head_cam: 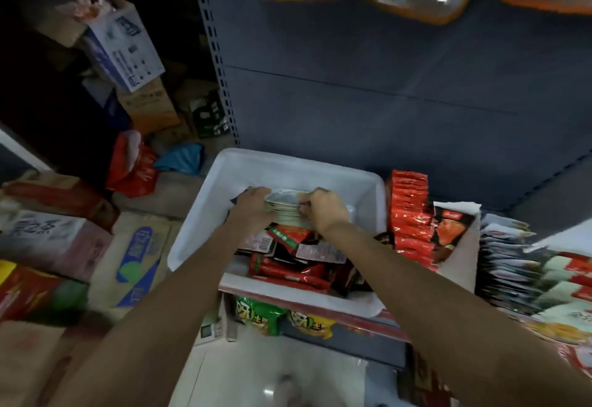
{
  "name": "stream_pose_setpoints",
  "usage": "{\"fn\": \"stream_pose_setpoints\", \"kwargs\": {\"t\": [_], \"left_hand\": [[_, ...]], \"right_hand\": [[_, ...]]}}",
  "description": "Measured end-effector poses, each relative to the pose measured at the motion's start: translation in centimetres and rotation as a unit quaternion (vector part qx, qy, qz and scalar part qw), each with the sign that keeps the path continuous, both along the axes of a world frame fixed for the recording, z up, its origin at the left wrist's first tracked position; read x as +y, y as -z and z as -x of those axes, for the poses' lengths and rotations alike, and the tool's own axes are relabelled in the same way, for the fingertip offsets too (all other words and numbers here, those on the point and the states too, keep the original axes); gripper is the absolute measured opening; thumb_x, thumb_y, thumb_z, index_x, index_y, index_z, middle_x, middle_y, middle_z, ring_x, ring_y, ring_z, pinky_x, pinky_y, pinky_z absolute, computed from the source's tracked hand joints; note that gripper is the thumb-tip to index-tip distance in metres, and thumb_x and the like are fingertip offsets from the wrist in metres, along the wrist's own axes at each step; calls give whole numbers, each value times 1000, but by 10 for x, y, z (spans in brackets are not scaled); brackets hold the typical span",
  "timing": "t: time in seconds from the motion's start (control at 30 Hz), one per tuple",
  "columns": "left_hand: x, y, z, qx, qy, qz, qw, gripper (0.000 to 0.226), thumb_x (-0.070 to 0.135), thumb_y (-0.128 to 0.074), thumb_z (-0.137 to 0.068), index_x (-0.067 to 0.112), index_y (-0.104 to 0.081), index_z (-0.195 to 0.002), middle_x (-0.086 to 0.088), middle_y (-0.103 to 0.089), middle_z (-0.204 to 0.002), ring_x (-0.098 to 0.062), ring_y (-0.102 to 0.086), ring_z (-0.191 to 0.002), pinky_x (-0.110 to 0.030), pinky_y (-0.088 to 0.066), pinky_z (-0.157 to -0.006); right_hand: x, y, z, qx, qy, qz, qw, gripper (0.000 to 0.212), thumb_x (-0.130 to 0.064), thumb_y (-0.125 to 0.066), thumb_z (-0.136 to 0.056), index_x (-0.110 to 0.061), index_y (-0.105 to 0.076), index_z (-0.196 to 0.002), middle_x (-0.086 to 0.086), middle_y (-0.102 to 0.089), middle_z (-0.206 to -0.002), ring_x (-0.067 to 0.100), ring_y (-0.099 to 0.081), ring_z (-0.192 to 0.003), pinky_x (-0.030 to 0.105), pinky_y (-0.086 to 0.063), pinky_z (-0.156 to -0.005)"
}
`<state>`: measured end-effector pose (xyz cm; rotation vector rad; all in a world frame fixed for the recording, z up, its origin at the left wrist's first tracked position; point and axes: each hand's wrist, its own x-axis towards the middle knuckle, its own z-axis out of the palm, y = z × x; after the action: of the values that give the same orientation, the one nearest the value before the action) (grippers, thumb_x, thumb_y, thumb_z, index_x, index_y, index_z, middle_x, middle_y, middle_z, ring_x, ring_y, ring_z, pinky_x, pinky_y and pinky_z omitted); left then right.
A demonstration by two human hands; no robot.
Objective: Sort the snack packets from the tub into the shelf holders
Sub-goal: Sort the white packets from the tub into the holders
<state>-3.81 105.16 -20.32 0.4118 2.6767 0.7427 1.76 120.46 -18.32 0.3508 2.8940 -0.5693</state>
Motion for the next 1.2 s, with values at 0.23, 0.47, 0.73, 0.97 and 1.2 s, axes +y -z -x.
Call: {"fn": "stream_pose_setpoints", "kwargs": {"t": [0.23,0.47,0.73,0.97,1.2], "left_hand": [[-12,-13,-11,7,-99,-257,961,14,11,-67,-85,12,-62,-99,-3,-63,-97,-11,-59,-83,-28,-54,-76],[30,-52,-30,50,-58,-325,942,5,14,-58,-92,15,-63,-94,0,-67,-89,-16,-62,-84,-35,-49,-78],[156,-106,-95,25,-15,-426,904,12,11,-66,-86,12,-59,-95,10,-61,-83,3,-57,-72,-11,-47,-65],[270,-104,-161,-24,32,-360,932,29,11,-67,-85,4,-56,-111,2,-59,-80,-4,-58,-68,-10,-42,-59],[336,-70,-224,97,216,-164,958,28,31,-54,-94,10,-70,-104,-8,-58,-124,-23,-49,-122,-35,-36,-104]], "right_hand": [[35,-22,-29,118,1,112,987,18,-13,-47,-95,-18,-62,-85,2,-62,-80,22,-56,-78,30,-39,-66],[77,-49,-68,171,67,300,936,20,-14,-61,-89,-24,-63,-73,-9,-64,-72,5,-59,-67,21,-44,-65],[154,-87,-135,214,87,367,901,19,-5,-57,-91,-3,-65,-108,1,-69,-97,11,-66,-85,29,-53,-79],[251,-100,-213,291,302,519,745,17,-4,-54,-92,-18,-63,-93,3,-70,-92,21,-66,-81,36,-54,-74],[329,-99,-281,371,309,512,711,21,-3,-48,-95,-21,-59,-100,-1,-70,-100,11,-69,-83,25,-55,-67]]}}
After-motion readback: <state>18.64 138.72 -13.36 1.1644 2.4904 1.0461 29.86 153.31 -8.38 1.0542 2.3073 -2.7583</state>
